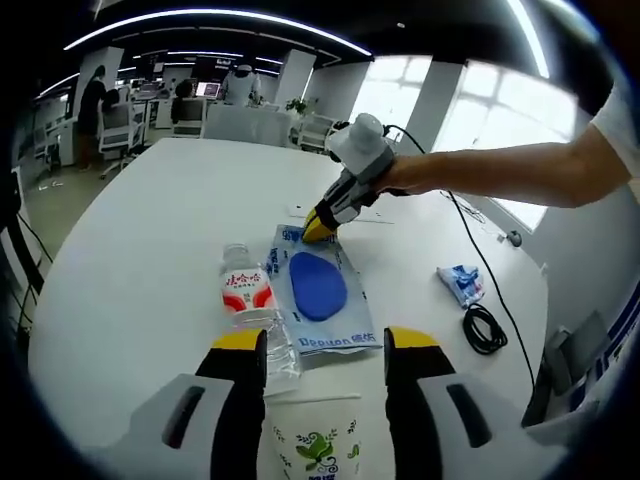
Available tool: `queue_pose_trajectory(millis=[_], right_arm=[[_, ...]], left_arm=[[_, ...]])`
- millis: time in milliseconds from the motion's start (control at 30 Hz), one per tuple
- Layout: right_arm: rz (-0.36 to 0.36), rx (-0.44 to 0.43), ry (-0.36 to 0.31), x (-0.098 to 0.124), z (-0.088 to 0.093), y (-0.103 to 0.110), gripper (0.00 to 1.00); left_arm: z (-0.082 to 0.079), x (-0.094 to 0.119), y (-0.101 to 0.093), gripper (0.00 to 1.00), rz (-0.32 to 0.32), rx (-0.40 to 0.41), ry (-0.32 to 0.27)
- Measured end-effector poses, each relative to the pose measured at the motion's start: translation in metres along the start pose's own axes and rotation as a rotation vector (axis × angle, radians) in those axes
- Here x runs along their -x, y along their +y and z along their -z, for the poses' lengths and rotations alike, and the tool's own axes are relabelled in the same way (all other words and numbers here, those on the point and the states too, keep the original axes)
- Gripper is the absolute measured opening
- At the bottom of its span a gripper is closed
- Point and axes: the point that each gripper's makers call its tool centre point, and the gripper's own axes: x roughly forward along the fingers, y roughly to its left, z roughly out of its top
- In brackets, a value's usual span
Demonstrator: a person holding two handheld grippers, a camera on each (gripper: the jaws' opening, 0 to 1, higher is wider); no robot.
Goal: Arrange the tabletop items into an orderly group along one side of the table until the central work area is clear of visible clutter.
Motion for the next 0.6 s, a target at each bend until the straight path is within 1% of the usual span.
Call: queue_pose_trajectory(millis=[133, 233, 300, 467, 600], right_arm=[[-0.001, 0.003, 0.006, 0.006, 0.004, 0.002, 0.00], [0.007, -0.044, -0.003, 0.012, 0.006, 0.006, 0.00], [0.009, -0.054, -0.006, 0.017, 0.008, 0.008, 0.00], [0.030, -0.101, -0.037, 0.032, 0.009, 0.011, 0.00], [0.052, -0.109, -0.057, 0.044, 0.008, 0.016, 0.00]], left_arm=[[0.000, -0.001, -0.003, 0.46, 0.003, -0.001, 0.002], [0.000, -0.002, -0.005, 0.46, 0.007, 0.000, 0.002], [0.000, -0.002, -0.007, 0.46, 0.010, -0.003, 0.002], [-0.001, -0.003, -0.013, 0.45, 0.019, -0.007, 0.005], [0.000, -0.005, -0.017, 0.45, 0.025, -0.012, 0.009]])
